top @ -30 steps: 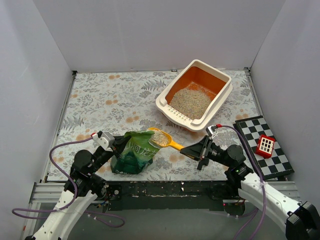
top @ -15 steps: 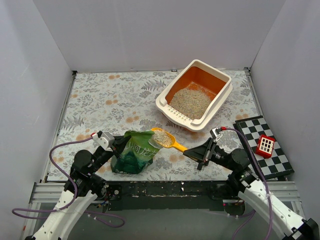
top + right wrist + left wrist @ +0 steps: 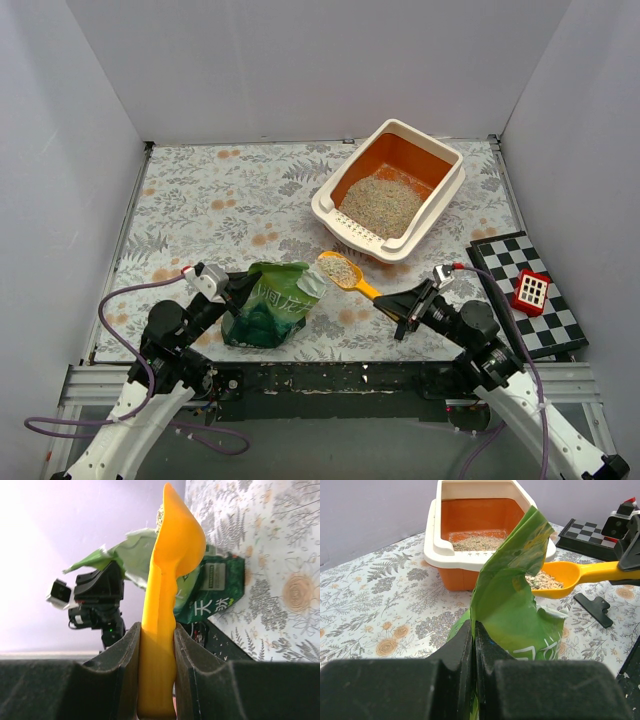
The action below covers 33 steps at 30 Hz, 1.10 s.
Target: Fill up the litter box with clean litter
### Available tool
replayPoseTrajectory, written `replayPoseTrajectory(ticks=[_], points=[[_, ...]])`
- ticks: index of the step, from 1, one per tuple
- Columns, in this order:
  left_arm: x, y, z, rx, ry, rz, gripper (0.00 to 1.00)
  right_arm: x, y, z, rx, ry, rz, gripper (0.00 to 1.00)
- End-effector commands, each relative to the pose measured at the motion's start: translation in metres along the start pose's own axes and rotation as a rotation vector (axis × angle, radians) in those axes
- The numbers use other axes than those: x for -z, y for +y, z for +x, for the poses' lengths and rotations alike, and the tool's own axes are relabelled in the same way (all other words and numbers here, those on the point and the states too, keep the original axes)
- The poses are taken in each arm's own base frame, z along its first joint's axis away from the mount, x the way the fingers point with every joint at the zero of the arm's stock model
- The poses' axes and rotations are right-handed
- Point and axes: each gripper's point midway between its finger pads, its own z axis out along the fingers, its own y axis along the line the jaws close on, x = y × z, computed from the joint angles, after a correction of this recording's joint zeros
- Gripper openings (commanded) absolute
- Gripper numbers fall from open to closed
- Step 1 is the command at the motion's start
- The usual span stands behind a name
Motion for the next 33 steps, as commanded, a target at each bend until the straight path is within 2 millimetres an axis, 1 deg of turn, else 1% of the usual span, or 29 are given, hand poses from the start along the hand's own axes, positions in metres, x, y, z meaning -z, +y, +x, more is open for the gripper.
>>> replayPoseTrajectory(ticks=[1,4,11,18,20,23,28,33], points=[[0.001,0.002,-0.017,-0.017,-0.063,-0.014,0.0,-0.006,-0.005,-0.02,0.006,-0.107,0.015,0.01],[0.001,0.002,-0.017,-0.016,-0.066,-0.014,0.0,-0.011,0.009,-0.026,0.024,-0.124,0.003,0.01],[0.002,0.001,-0.02,-0.019,-0.081,-0.01,0.0,-0.024,0.054,-0.046,0.077,-0.19,-0.073,0.01],[0.003,0.0,-0.022,-0.022,-0.09,-0.007,0.0,-0.043,0.098,-0.057,0.105,-0.194,-0.152,0.01],[0.004,-0.001,-0.022,-0.022,-0.094,-0.004,0.0,-0.047,0.109,-0.064,0.113,-0.219,-0.162,0.01],[0.004,-0.001,-0.023,-0.024,-0.097,-0.004,0.0,-0.05,0.118,-0.078,0.127,-0.27,-0.155,0.01],[0.004,-0.001,-0.024,-0.025,-0.101,-0.002,0.0,-0.05,0.129,-0.108,0.169,-0.374,-0.13,0.01],[0.005,-0.001,-0.024,-0.024,-0.105,-0.005,0.0,-0.048,0.124,-0.144,0.209,-0.465,-0.043,0.01]])
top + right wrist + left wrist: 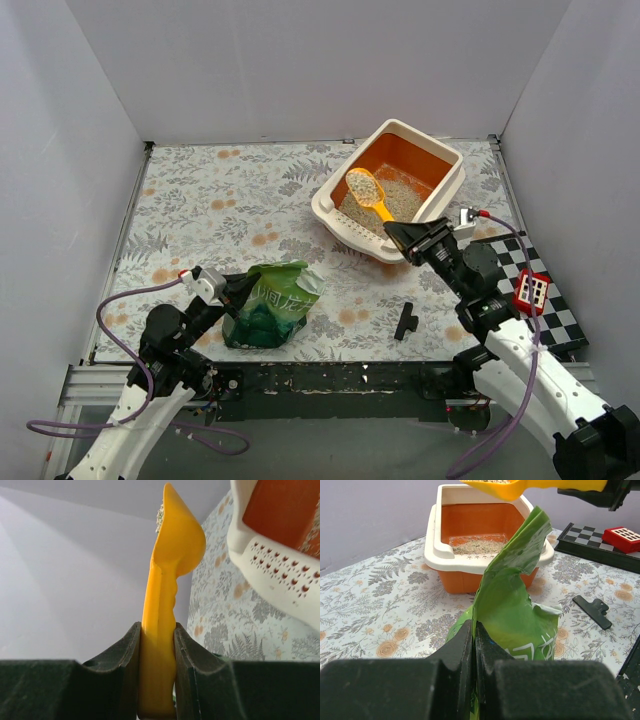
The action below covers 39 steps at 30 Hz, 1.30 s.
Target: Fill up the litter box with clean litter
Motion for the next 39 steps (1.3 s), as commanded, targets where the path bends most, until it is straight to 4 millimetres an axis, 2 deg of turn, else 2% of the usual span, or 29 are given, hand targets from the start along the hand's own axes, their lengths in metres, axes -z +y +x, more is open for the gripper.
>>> replayPoseTrajectory(ticks=[1,5,12,16,21,26,29,32,36,39], points=[[0.001,0.001,-0.022,-0.021,-0.082,-0.009,0.0,-0.006,0.033,-0.041,0.114,-0.125,-0.035,0.01],[0.001,0.002,-0.024,-0.024,-0.09,-0.015,0.0,-0.012,0.02,-0.068,0.206,-0.159,0.091,0.01],[0.002,0.002,-0.024,-0.03,-0.093,-0.013,0.0,-0.036,-0.01,-0.095,0.423,-0.009,0.432,0.01],[0.003,0.001,-0.025,-0.032,-0.096,-0.01,0.0,-0.045,-0.012,-0.114,0.582,0.064,0.569,0.01],[0.003,0.0,-0.026,-0.025,-0.099,-0.007,0.0,-0.046,-0.018,-0.145,0.775,0.124,0.758,0.01],[0.0,-0.005,-0.024,-0.012,-0.075,0.024,0.0,-0.052,-0.01,-0.17,0.957,0.194,0.858,0.01],[0.001,-0.008,-0.025,-0.012,-0.075,0.039,0.03,-0.06,-0.004,-0.177,1.055,0.265,0.897,0.01],[0.002,-0.009,-0.026,-0.023,-0.079,0.045,0.0,-0.063,0.001,-0.181,1.154,0.298,0.954,0.01],[0.002,-0.012,-0.026,-0.01,-0.082,0.064,0.0,-0.062,0.013,-0.185,1.278,0.224,1.043,0.01],[0.001,-0.014,-0.026,0.001,-0.076,0.07,0.0,-0.071,0.039,-0.168,1.334,0.183,0.962,0.01]])
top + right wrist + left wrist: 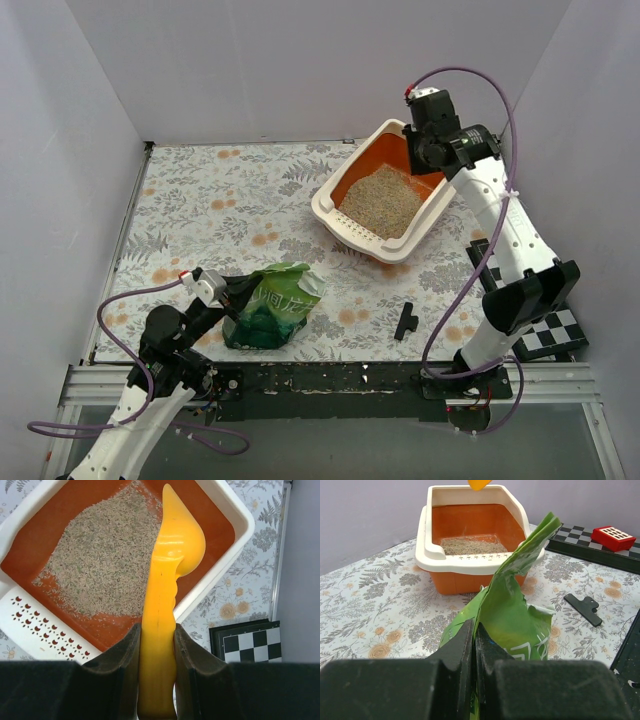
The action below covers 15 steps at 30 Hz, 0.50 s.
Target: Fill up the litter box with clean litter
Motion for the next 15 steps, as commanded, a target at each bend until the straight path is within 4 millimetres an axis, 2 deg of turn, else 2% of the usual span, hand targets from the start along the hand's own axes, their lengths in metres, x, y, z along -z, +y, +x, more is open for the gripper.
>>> replayPoseTrajectory(ticks=[1,3,5,9,12,15], points=[[-0.001,-0.008,-0.027,-0.008,-0.07,0.042,0.0,0.044,0.01,-0.037,0.081,-0.178,0.033,0.01],[-0.001,-0.01,-0.027,-0.001,-0.065,0.053,0.0,0.07,0.027,-0.049,0.074,-0.265,-0.06,0.01],[-0.001,-0.012,-0.027,0.003,-0.057,0.06,0.0,0.09,0.045,-0.051,0.059,-0.308,-0.169,0.01],[-0.004,-0.016,-0.027,0.004,-0.036,0.091,0.0,0.118,0.094,-0.035,-0.008,-0.308,-0.496,0.01],[-0.008,-0.027,-0.034,0.018,-0.032,0.156,0.0,0.124,0.139,-0.011,-0.066,-0.269,-0.741,0.01],[-0.011,-0.035,-0.055,0.012,-0.078,0.21,0.0,0.113,0.167,0.009,-0.111,-0.241,-0.858,0.01]])
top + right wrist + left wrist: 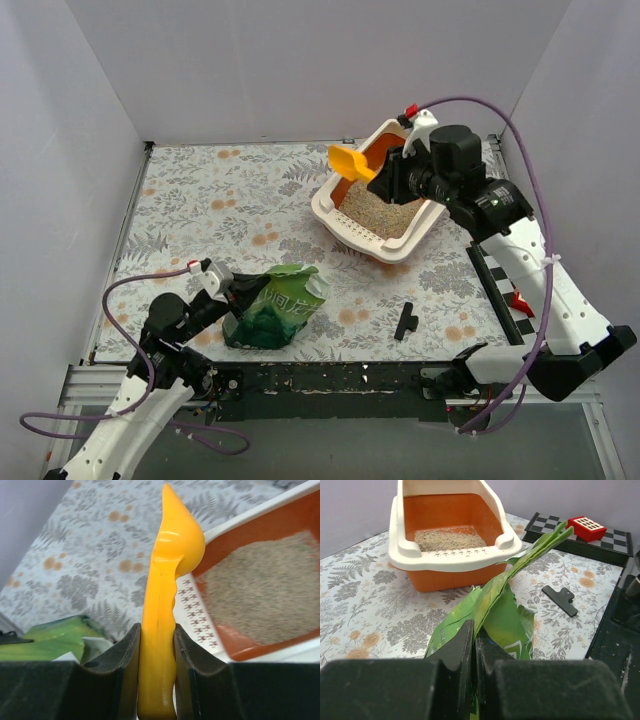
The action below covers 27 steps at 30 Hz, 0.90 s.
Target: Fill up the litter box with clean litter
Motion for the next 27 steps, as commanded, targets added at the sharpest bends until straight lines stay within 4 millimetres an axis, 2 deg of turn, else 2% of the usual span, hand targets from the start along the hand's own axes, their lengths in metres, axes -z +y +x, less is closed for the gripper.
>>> replayPoseTrajectory(ticks=[1,5,8,12,15,19,22,27], points=[[-0.004,-0.023,-0.066,-0.054,-0.167,0.125,0.0,-0.04,0.057,0.03,-0.127,0.022,-0.312,0.01],[-0.011,-0.025,-0.08,-0.074,-0.192,0.155,0.0,-0.069,0.091,0.046,-0.104,0.057,-0.45,0.01],[-0.016,-0.031,-0.084,-0.048,-0.181,0.195,0.0,-0.103,0.108,0.065,-0.098,0.127,-0.48,0.01],[-0.015,-0.032,-0.095,-0.043,-0.209,0.194,0.0,-0.154,0.119,0.094,-0.112,0.212,-0.485,0.01],[-0.012,-0.033,-0.108,-0.059,-0.252,0.192,0.0,-0.18,0.123,0.11,-0.127,0.231,-0.505,0.01],[-0.015,-0.04,-0.109,-0.034,-0.236,0.238,0.0,-0.216,0.123,0.148,-0.155,0.305,-0.53,0.03],[-0.017,-0.042,-0.103,-0.012,-0.229,0.256,0.0,-0.235,0.12,0.167,-0.163,0.344,-0.525,0.09],[-0.022,-0.037,-0.091,0.006,-0.22,0.242,0.0,-0.251,0.115,0.177,-0.147,0.359,-0.503,0.32]])
